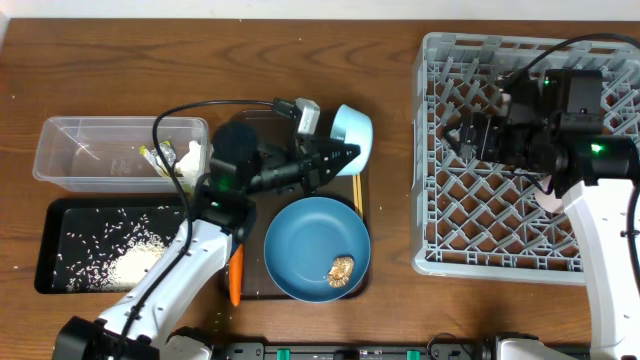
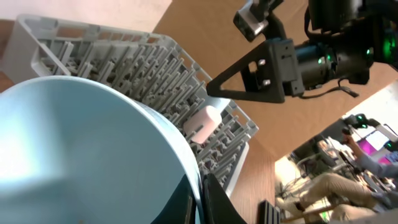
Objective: Sort waste into correct bins and load items into the dishwasher rack
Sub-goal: 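Grasp the blue bowl with the right gripper from the left gripper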
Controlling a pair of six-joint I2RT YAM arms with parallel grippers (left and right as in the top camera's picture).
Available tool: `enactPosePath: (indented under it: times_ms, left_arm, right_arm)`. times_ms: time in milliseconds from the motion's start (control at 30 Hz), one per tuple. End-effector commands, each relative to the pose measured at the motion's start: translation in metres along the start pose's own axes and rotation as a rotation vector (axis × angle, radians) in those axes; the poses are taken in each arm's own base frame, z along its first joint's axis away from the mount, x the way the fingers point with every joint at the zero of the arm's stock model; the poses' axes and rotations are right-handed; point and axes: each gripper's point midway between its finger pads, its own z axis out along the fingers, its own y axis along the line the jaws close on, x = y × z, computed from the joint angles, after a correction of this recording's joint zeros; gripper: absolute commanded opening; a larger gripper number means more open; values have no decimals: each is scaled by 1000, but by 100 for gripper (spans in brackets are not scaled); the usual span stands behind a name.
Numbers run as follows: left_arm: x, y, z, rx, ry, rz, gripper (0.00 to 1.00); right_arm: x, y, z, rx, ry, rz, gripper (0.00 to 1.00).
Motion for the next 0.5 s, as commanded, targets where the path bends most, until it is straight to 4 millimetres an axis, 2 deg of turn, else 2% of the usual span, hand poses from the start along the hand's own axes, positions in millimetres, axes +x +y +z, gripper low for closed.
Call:
enactPosePath:
  times_ms: [0, 133, 267, 467]
  left_arm:
    - [-20, 0, 6, -44, -88, -17, 6]
    - [-46, -20, 16, 37, -153, -31, 6]
    - [-63, -41, 45, 148, -165, -49, 6]
    - [-39, -42, 101, 234, -44, -144, 6]
  right_arm:
    - [-13, -26, -8, 89, -57, 115, 89]
    - [-21, -53, -18, 126, -98, 246, 91]
    - [-23, -85, -30, 172, -125, 342, 92]
    - [-10, -115, -42, 227, -104, 433, 94]
